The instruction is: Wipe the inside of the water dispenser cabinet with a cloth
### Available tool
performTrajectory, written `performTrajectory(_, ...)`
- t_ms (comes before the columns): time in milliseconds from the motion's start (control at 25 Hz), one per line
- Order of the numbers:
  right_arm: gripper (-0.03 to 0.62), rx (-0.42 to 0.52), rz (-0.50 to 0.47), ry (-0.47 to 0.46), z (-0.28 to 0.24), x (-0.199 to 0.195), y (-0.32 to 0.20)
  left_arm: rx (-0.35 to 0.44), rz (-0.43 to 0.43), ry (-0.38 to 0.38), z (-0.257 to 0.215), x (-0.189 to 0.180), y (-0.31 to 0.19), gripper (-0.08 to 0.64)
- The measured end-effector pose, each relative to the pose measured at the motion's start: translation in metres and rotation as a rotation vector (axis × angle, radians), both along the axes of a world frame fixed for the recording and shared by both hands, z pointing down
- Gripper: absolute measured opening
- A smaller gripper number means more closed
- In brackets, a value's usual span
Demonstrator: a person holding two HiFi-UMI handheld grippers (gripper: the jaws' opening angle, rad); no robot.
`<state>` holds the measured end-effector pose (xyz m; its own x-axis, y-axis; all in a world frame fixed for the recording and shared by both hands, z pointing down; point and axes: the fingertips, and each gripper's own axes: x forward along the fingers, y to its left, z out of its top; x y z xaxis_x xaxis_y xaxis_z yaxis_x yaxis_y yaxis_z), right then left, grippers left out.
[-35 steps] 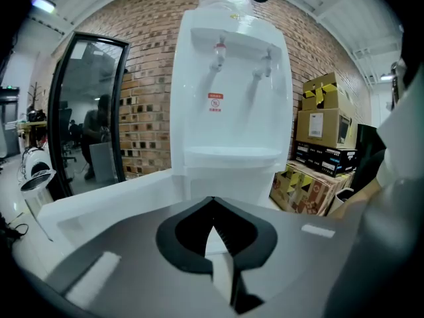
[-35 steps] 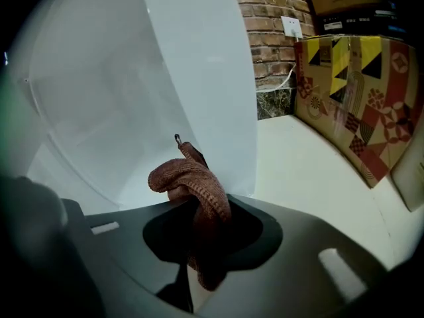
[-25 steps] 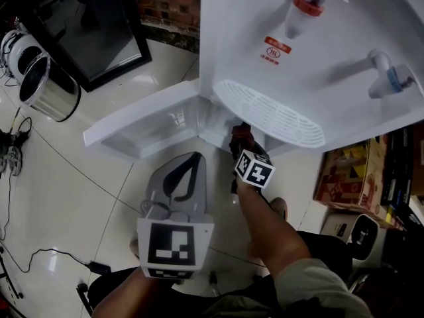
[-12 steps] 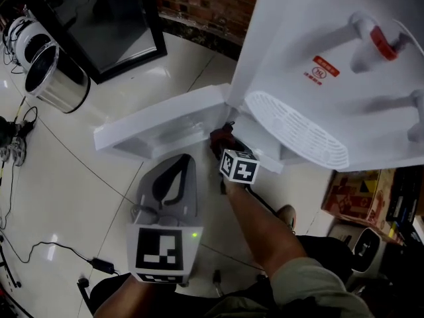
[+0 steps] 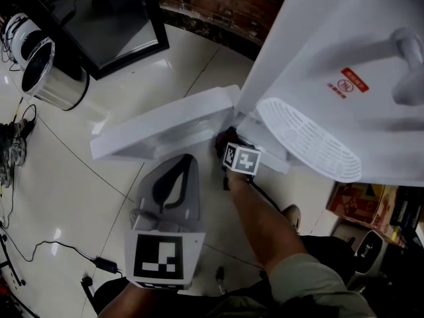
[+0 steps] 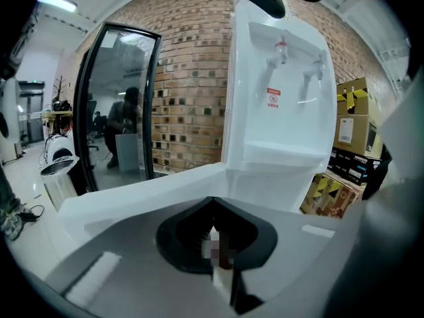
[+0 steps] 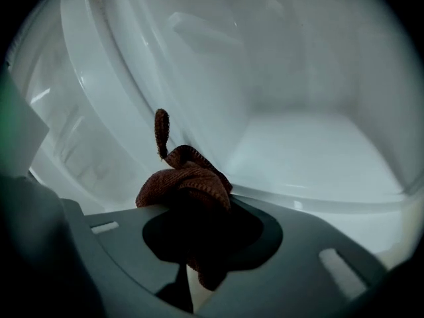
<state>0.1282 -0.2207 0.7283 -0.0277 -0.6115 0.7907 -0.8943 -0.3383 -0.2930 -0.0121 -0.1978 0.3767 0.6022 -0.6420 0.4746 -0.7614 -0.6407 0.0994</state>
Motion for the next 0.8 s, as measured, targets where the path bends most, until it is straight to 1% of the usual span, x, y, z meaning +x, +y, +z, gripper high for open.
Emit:
performTrajectory(160, 0.104, -0.008, 0.009, 0.009, -0.001, 0.008, 0.004, -0.002, 0.016, 0.001, 0.000, 0.006, 0.003, 0.000)
performTrajectory(360, 0.104, -0.028, 0.041, 0.031, -0.003, 0.029, 0.022, 0.011, 0.043, 0.009, -0.006, 0.017, 0.010, 0.000)
performTrajectory(800, 0.104, -0.084, 0.139, 0.112, -0.006, 0.082, 0.086, 0.037, 0.082, 0.012, -0.022, 0.031, 0.046, 0.000)
